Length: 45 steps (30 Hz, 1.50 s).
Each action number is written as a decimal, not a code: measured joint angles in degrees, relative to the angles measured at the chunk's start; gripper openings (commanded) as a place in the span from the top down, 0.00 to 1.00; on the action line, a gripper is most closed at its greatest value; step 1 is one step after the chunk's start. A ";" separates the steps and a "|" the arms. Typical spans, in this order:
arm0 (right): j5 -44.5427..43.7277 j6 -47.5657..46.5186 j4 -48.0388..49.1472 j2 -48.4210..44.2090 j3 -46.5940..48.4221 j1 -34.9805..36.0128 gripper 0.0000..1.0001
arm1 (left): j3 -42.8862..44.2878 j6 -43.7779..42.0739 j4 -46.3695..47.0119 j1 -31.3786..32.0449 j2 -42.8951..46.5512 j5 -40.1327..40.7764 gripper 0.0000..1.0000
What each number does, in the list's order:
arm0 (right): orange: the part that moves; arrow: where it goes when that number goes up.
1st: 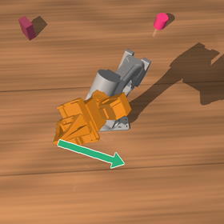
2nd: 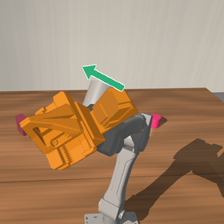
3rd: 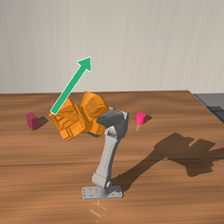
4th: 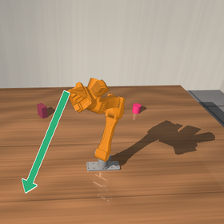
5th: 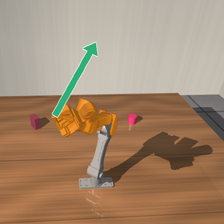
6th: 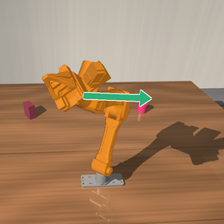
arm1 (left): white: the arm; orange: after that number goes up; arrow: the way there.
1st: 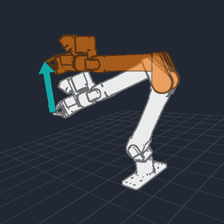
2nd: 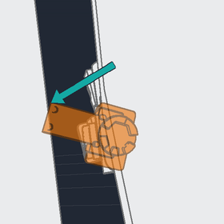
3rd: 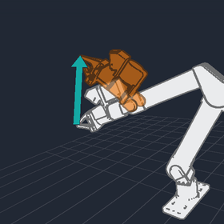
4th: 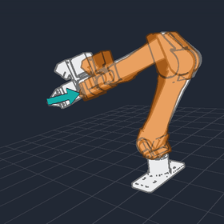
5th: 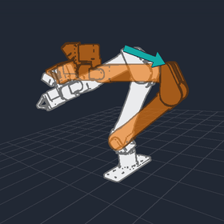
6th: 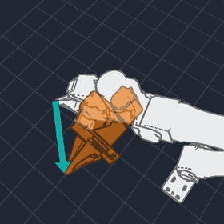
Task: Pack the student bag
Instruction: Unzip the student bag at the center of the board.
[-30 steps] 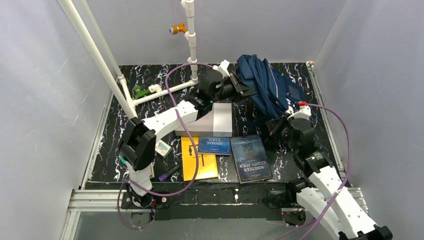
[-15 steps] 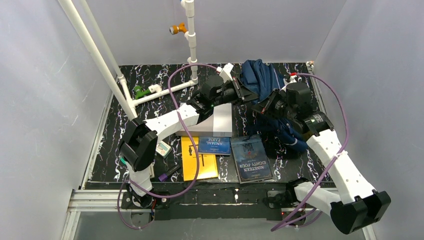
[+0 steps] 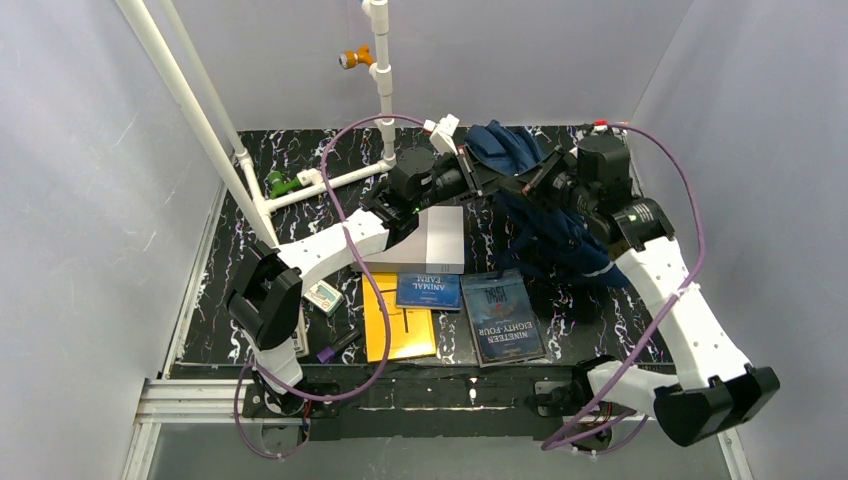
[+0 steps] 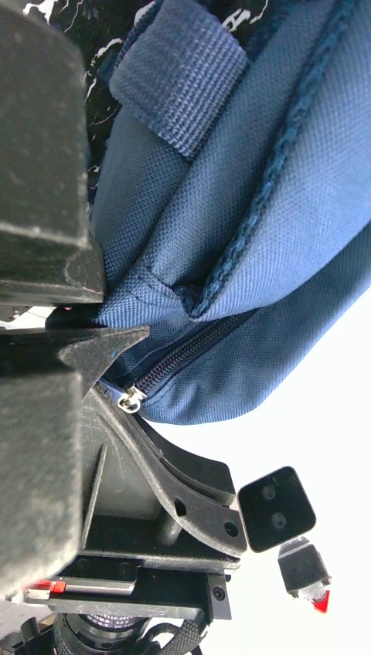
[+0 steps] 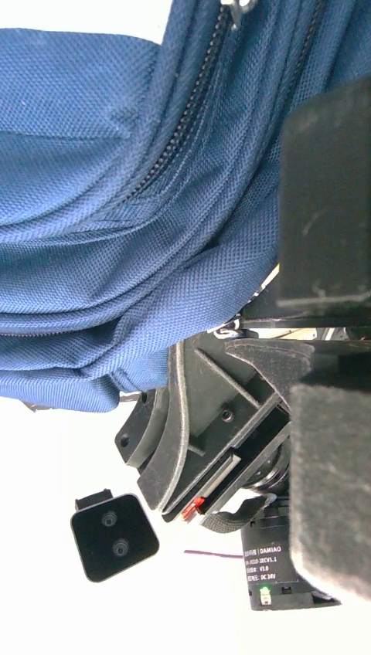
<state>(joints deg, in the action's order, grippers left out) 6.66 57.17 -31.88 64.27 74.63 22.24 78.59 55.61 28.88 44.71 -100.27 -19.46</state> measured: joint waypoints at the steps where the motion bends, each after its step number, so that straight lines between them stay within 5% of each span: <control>1: 0.52 -0.04 0.26 1.14 0.85 -0.04 0.84 | -0.24 0.22 0.42 -0.20 0.07 0.42 1.00; 7: 4.17 -10.23 1.16 2.19 1.25 0.02 0.51 | -2.27 7.08 -0.46 -0.98 0.09 0.44 1.00; 11: 5.68 -24.55 -0.50 -4.04 0.46 0.52 0.41 | -3.54 9.73 -3.43 0.13 -0.24 -1.84 1.00; 21: 1.03 -50.64 -8.31 -16.68 -6.91 0.76 0.45 | -4.68 14.08 -5.84 -0.07 -0.79 -5.68 1.00; 24: 0.90 -52.24 -8.24 -16.52 -10.99 0.76 0.48 | -4.68 14.23 -5.84 -0.09 -0.79 -5.81 1.00; 30: -1.81 -51.21 -5.66 -12.35 -13.94 1.16 0.39 | -4.66 14.34 -5.86 -0.13 -0.79 -5.99 1.00; 33: -5.49 -50.31 -3.85 -13.29 -14.71 1.84 0.51 | -4.68 14.34 -5.81 -0.20 -0.79 -5.97 1.00; 35: -7.89 -49.83 -1.92 -14.14 -15.54 1.92 0.66 | -4.68 14.34 -5.81 -0.35 -0.79 -5.92 1.00; 37: -10.34 -49.09 1.25 -14.84 -17.29 1.92 0.94 | -4.68 14.27 -5.79 -0.46 -0.79 -5.90 1.00; 38: -10.82 -48.22 3.69 -15.17 -18.88 1.99 0.99 | -4.74 14.10 -5.79 -0.48 -0.76 -5.79 1.00; 45: -11.87 -45.55 11.61 -15.85 -24.44 2.60 0.99 | -8.20 11.21 -6.29 -1.03 0.70 -3.93 1.00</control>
<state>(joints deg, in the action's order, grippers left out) -5.21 11.62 -20.27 48.42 50.19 24.84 70.39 66.83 22.59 43.68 -99.57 -23.40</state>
